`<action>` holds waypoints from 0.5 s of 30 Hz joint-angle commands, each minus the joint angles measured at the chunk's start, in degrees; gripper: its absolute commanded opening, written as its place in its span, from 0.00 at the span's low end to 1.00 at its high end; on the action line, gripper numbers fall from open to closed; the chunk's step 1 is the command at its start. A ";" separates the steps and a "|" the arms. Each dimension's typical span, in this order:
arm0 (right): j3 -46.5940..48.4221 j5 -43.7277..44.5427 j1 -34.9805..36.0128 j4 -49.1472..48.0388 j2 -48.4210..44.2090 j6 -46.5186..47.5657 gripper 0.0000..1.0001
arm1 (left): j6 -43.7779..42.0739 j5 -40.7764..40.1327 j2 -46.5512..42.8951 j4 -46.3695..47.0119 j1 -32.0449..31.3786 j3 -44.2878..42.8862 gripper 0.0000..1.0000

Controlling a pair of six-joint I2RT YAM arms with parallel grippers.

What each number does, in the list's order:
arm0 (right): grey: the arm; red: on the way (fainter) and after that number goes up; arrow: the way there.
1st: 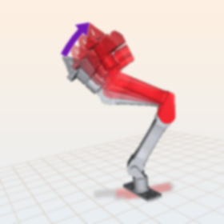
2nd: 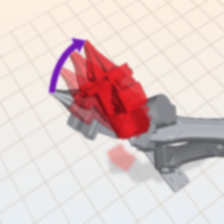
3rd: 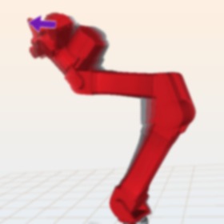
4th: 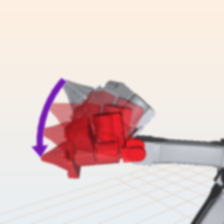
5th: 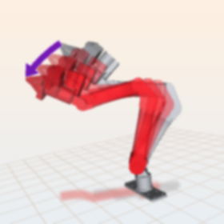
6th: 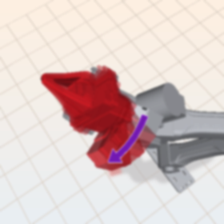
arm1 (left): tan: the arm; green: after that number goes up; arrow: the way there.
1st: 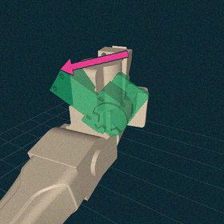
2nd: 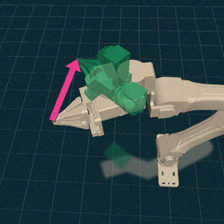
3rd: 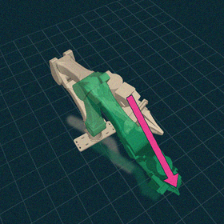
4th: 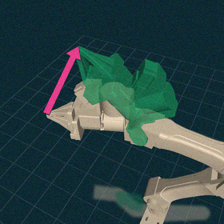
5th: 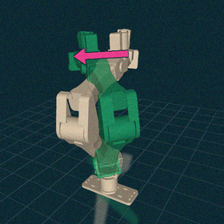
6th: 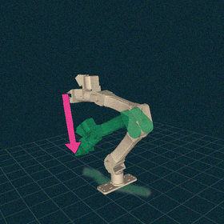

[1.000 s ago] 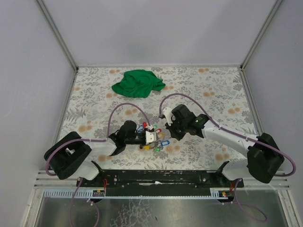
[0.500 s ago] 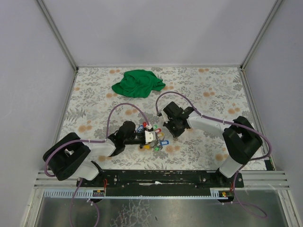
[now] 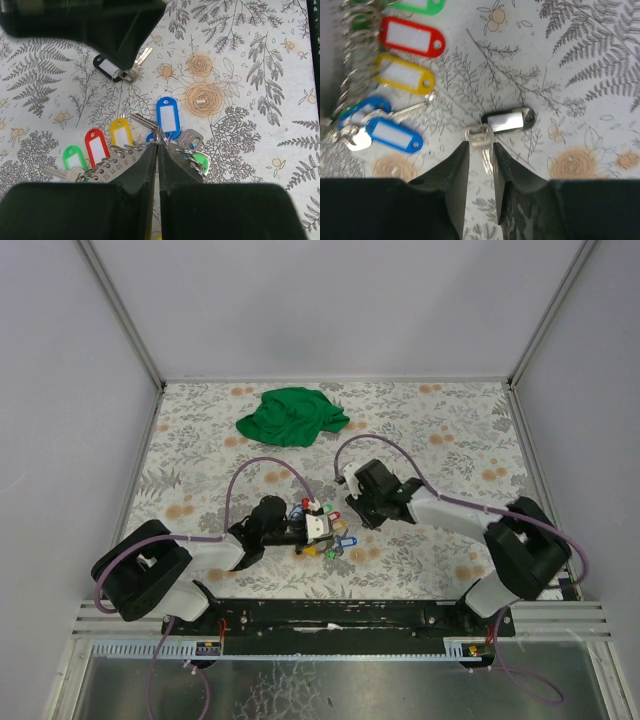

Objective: Put the keys on the keyring

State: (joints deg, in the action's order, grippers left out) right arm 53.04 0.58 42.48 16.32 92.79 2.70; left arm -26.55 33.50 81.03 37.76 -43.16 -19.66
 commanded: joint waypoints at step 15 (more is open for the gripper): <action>-29.54 -28.68 0.15 -45.92 -24.65 15.46 0.36 | 6.87 3.03 0.49 8.42 1.93 -0.25 0.00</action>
State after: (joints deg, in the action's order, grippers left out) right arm 24.88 -20.86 42.48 -16.21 68.49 14.46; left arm -21.06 34.70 81.41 40.82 -41.56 -19.68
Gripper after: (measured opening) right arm 0.361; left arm 0.004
